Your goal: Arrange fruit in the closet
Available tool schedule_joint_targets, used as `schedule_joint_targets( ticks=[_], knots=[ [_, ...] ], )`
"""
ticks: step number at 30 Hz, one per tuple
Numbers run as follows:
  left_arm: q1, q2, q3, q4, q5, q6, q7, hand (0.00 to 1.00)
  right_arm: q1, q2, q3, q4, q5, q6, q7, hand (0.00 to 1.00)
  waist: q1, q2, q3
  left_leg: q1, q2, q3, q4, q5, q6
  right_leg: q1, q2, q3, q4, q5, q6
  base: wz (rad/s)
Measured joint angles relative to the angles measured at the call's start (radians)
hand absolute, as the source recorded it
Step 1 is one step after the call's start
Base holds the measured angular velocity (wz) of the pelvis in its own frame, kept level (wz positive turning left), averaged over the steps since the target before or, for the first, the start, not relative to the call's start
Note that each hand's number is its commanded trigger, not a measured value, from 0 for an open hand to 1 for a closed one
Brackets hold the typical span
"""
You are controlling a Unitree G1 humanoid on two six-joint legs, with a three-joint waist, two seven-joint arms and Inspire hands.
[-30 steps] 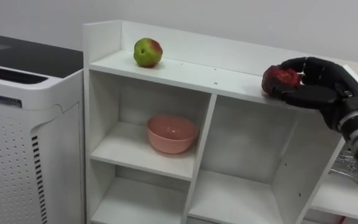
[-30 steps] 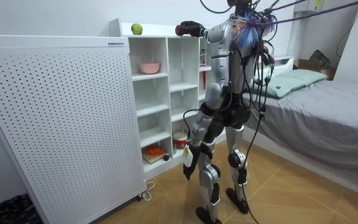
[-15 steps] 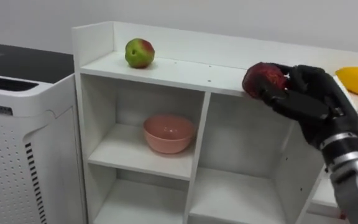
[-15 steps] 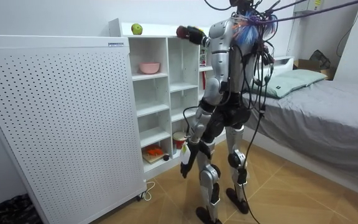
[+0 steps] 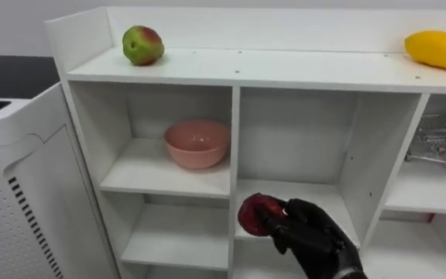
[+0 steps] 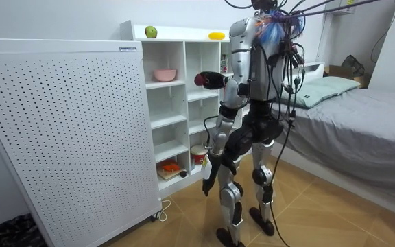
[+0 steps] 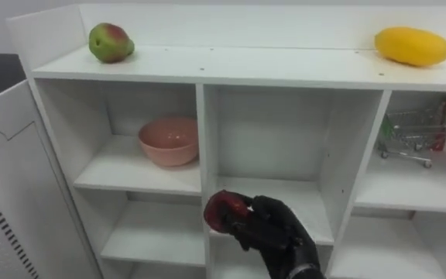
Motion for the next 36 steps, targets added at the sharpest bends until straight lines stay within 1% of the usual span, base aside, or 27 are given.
schedule_joint_targets(
  ticks=[1,2,3,4,5,6,7,9,11,12,13,15,17,18,19,20,21,22,25,28,30,33,35,36],
  knots=[
    [-0.006,-0.005,-0.006,0.002,-0.037,-0.005,0.009,0.00,0.000,0.014,0.000,0.035,0.014,-0.002,0.005,1.00,0.001,0.008,0.0063,-0.026,0.000,0.003,0.017,-0.001,0.003,-0.031,-0.003,0.006,0.022,-0.001,-0.002,-0.14],
    [-0.012,-0.005,-0.010,0.003,-0.073,-0.012,0.013,0.00,0.000,0.025,0.000,0.065,0.045,-0.002,0.003,1.00,0.005,0.013,0.0099,-0.061,0.002,0.011,0.043,-0.003,0.007,-0.072,-0.007,0.016,0.052,-0.006,-0.008,-0.15],
    [-0.017,-0.005,-0.012,0.004,-0.090,-0.014,0.016,0.00,0.000,0.027,0.000,0.074,0.058,-0.002,0.002,1.00,0.004,0.017,0.0122,-0.083,0.003,0.013,0.059,-0.005,0.010,-0.096,-0.010,0.016,0.072,-0.009,-0.010,-0.11],
    [-0.028,-0.005,-0.015,0.010,-0.125,-0.019,0.027,0.00,0.000,0.028,0.000,0.088,0.084,-0.002,-0.002,1.00,0.006,0.025,0.0174,-0.129,0.001,0.015,0.087,-0.007,0.012,-0.148,-0.018,0.020,0.112,-0.016,-0.013,-0.08],
    [-0.035,-0.006,-0.014,0.015,-0.155,-0.019,0.033,0.00,0.000,0.030,-0.002,0.102,0.111,-0.002,-0.005,1.00,0.008,0.031,0.0205,-0.169,0.001,0.021,0.108,-0.009,0.016,-0.196,-0.022,0.033,0.152,-0.023,-0.015,-0.11],
    [-0.040,-0.006,-0.014,0.021,-0.169,-0.019,0.037,0.00,0.000,0.032,-0.002,0.110,0.119,-0.002,-0.007,1.00,0.011,0.032,0.0212,-0.187,0.000,0.025,0.118,-0.010,0.016,-0.221,-0.026,0.039,0.171,-0.026,-0.017,-0.13],
    [-0.042,-0.006,-0.014,0.027,-0.199,-0.019,0.048,0.00,0.000,0.037,-0.002,0.124,0.136,-0.002,-0.013,1.00,0.010,0.036,0.0215,-0.223,-0.001,0.028,0.141,-0.011,0.018,-0.264,-0.034,0.046,0.207,-0.034,-0.022,-0.11],
    [-0.039,-0.005,-0.019,0.029,-0.239,-0.019,0.065,0.00,-0.001,0.040,-0.002,0.151,0.219,-0.002,-0.021,1.00,0.014,0.038,0.0212,-0.290,-0.001,0.037,0.179,-0.011,0.018,-0.341,-0.035,0.068,0.248,-0.053,-0.027,-0.08],
    [-0.036,-0.005,-0.039,0.028,-0.253,-0.015,0.070,0.00,-0.004,0.039,-0.002,0.172,0.290,-0.002,-0.023,1.00,0.014,0.038,0.0211,-0.332,0.000,0.039,0.205,-0.011,0.017,-0.390,-0.040,0.073,0.284,-0.058,-0.032,-0.03],
    [-0.035,-0.005,-0.047,0.027,-0.255,-0.012,0.072,0.00,-0.007,0.038,-0.002,0.187,0.324,-0.002,-0.024,1.00,0.014,0.036,0.0199,-0.344,-0.001,0.040,0.211,-0.010,0.017,-0.406,-0.043,0.074,0.296,-0.060,-0.034,0.00],
    [-0.034,-0.006,-0.067,0.023,-0.257,-0.007,0.077,0.00,-0.013,0.036,-0.003,0.208,0.386,-0.003,-0.028,1.00,0.017,0.034,0.0200,-0.372,-0.002,0.042,0.227,-0.010,0.017,-0.438,-0.051,0.071,0.323,-0.066,-0.040,0.04],
    [-0.035,-0.006,-0.085,0.017,-0.259,-0.003,0.084,0.00,-0.030,0.033,-0.003,0.240,0.473,-0.003,-0.035,1.00,0.017,0.031,0.0198,-0.414,0.000,0.044,0.252,-0.010,0.016,-0.482,-0.055,0.078,0.354,-0.073,-0.045,0.02],
    [-0.036,-0.006,-0.087,0.008,-0.281,0.000,0.101,0.00,-0.055,0.029,-0.008,0.278,0.567,-0.003,-0.034,1.00,0.017,0.025,0.0204,-0.458,0.002,0.043,0.272,-0.007,0.012,-0.529,-0.062,0.081,0.384,-0.077,-0.052,0.04],
    [-0.036,-0.005,-0.090,0.006,-0.291,-0.001,0.106,0.00,-0.065,0.027,-0.008,0.291,0.590,-0.003,-0.034,1.00,0.018,0.023,0.0195,-0.469,0.002,0.044,0.277,-0.007,0.012,-0.541,-0.061,0.084,0.391,-0.078,-0.053,0.04],
    [-0.036,-0.006,-0.097,-0.001,-0.300,-0.001,0.116,0.00,-0.088,0.023,-0.010,0.317,0.634,-0.003,-0.034,1.00,0.019,0.018,0.0207,-0.492,0.002,0.044,0.287,-0.006,0.010,-0.566,-0.062,0.084,0.405,-0.079,-0.056,0.00],
    [-0.036,-0.005,-0.102,-0.011,-0.308,-0.001,0.123,0.00,-0.109,0.018,-0.018,0.340,0.668,-0.003,-0.034,1.00,0.020,0.010,0.0198,-0.518,0.001,0.044,0.297,-0.006,0.010,-0.594,-0.067,0.085,0.421,-0.082,-0.059,0.03],
    [-0.036,-0.005,-0.105,-0.018,-0.317,-0.001,0.126,0.00,-0.114,0.016,-0.030,0.348,0.686,-0.003,-0.034,1.00,0.021,0.007,0.0194,-0.529,0.001,0.043,0.303,-0.006,0.010,-0.605,-0.068,0.084,0.427,-0.083,-0.060,0.06],
    [-0.036,-0.005,-0.113,-0.025,-0.331,-0.002,0.136,0.00,-0.125,0.015,-0.054,0.365,0.718,-0.004,-0.035,1.00,0.027,0.001,0.0214,-0.548,0.000,0.041,0.312,-0.006,0.010,-0.625,-0.069,0.084,0.439,-0.084,-0.062,0.08],
    [-0.036,-0.003,-0.126,-0.036,-0.365,-0.002,0.143,0.00,-0.165,-0.003,-0.120,0.401,0.742,-0.005,-0.047,1.00,0.036,-0.002,0.0209,-0.600,0.000,0.026,0.346,-0.008,0.009,-0.661,-0.079,0.064,0.461,-0.091,-0.068,0.12],
    [-0.035,-0.001,-0.134,-0.045,-0.416,-0.005,0.144,0.00,-0.227,-0.030,-0.146,0.423,0.764,-0.017,-0.063,1.00,0.043,-0.004,0.0213,-0.651,0.001,0.024,0.377,-0.011,0.012,-0.705,-0.077,0.061,0.486,-0.094,-0.069,0.09],
    [-0.036,0.002,-0.133,-0.047,-0.440,-0.009,0.148,0.00,-0.266,-0.039,-0.160,0.447,0.777,-0.018,-0.071,1.00,0.044,-0.004,0.0214,-0.675,0.001,0.024,0.390,-0.013,0.014,-0.726,-0.078,0.061,0.498,-0.097,-0.068,0.07],
    [-0.035,0.013,-0.131,-0.049,-0.454,-0.018,0.158,0.00,-0.307,-0.064,-0.169,0.454,0.782,-0.017,-0.098,1.00,0.048,-0.004,0.0213,-0.714,0.000,0.023,0.412,-0.015,0.018,-0.761,-0.083,0.062,0.517,-0.103,-0.065,0.06],
    [-0.035,0.029,-0.132,-0.072,-0.459,-0.020,0.165,0.00,-0.334,-0.098,-0.170,0.455,0.795,-0.016,-0.117,1.00,0.054,-0.003,0.0212,-0.749,-0.002,0.023,0.423,-0.016,0.019,-0.795,-0.096,0.058,0.530,-0.103,-0.065,0.05],
    [-0.035,0.034,-0.132,-0.077,-0.471,-0.020,0.166,0.00,-0.340,-0.106,-0.170,0.455,0.797,-0.015,-0.121,1.00,0.057,-0.003,0.0212,-0.759,-0.001,0.023,0.428,-0.016,0.019,-0.803,-0.096,0.057,0.532,-0.103,-0.065,0.00]
  ],
)
